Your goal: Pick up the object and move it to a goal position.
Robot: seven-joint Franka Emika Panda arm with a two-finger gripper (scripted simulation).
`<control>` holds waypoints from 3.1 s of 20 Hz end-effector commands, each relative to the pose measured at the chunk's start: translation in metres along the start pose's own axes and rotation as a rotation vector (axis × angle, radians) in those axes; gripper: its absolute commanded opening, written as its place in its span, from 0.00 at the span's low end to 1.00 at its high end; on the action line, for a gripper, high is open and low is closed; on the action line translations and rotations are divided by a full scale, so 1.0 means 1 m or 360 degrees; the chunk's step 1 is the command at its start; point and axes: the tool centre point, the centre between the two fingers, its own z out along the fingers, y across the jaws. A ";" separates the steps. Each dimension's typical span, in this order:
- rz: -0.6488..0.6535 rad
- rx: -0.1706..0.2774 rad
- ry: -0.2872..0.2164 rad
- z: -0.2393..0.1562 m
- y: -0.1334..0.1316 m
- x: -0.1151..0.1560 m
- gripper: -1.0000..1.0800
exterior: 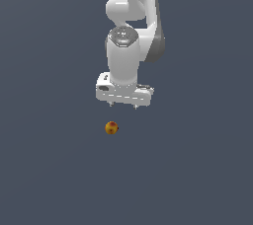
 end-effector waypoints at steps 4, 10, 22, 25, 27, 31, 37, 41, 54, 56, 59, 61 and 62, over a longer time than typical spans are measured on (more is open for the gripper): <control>0.0209 0.0011 -0.0006 0.009 0.004 0.004 0.96; 0.0502 0.0022 -0.0013 0.023 0.010 0.009 0.96; 0.1095 0.0033 -0.0026 0.049 0.024 0.019 0.96; 0.1243 0.0033 -0.0028 0.055 0.028 0.022 0.96; 0.1341 0.0033 -0.0028 0.060 0.031 0.023 0.96; 0.1538 0.0032 -0.0029 0.068 0.036 0.026 0.96; 0.1823 0.0029 -0.0027 0.081 0.044 0.030 0.96; 0.1973 0.0027 -0.0025 0.087 0.049 0.032 0.96; 0.2182 0.0024 -0.0019 0.096 0.055 0.035 0.96; 0.2174 0.0024 -0.0020 0.096 0.055 0.035 0.96; 0.2175 0.0024 -0.0020 0.102 0.055 0.035 0.96; 0.2177 0.0024 -0.0020 0.109 0.055 0.034 0.96; 0.2178 0.0024 -0.0020 0.114 0.055 0.034 0.96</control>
